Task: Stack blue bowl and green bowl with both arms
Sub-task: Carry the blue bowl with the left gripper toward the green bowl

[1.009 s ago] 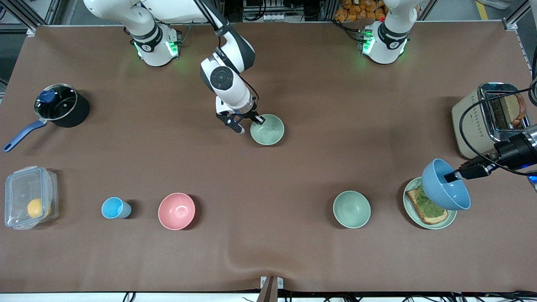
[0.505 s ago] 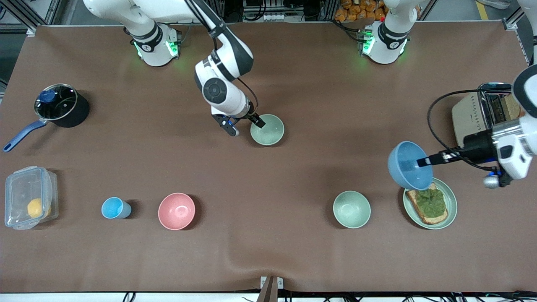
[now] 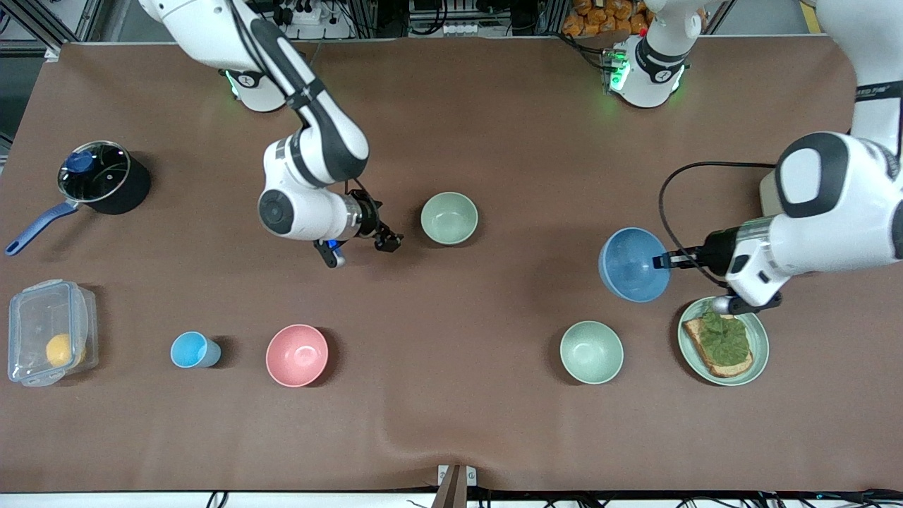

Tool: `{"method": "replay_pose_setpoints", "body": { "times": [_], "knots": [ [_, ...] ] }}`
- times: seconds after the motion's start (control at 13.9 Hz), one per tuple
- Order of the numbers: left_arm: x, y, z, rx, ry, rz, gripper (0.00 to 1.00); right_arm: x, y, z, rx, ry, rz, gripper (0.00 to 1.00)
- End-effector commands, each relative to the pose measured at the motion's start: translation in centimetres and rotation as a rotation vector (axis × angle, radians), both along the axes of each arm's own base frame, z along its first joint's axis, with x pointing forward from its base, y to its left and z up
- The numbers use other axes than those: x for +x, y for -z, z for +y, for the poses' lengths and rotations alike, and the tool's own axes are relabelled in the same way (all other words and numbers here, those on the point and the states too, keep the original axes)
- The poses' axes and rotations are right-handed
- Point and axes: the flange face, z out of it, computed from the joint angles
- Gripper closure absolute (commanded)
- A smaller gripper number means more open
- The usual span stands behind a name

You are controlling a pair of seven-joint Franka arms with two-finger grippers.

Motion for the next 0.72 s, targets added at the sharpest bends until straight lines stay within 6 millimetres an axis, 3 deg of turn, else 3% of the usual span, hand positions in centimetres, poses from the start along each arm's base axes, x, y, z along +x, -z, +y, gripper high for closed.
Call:
{"method": "replay_pose_setpoints", "body": {
  "times": [0.0, 0.29, 0.43, 0.5, 0.65],
  "knots": [
    [-0.7, 1.5, -3.4, 0.081, 0.021, 0.041, 1.0, -0.3, 3.8, 0.1, 0.075, 0.042, 0.023, 0.0],
    [-2.5, 2.9, -9.4, 0.153, 0.017, 0.084, 1.0, -1.2, 7.6, 1.3, 0.089, 0.119, 0.022, 0.0],
    [-3.3, 2.9, -11.4, 0.169, 0.006, 0.097, 1.0, -1.6, 8.0, 2.1, 0.157, 0.162, 0.036, 0.0],
    [-4.1, 3.3, -13.6, 0.179, 0.013, 0.108, 1.0, -2.2, 8.2, 2.9, 0.181, 0.151, 0.017, 0.0],
    [-5.9, 4.6, -17.8, 0.208, -0.02, 0.134, 1.0, -2.5, 9.0, 2.8, 0.184, 0.151, 0.015, 0.0]
  ]
}}
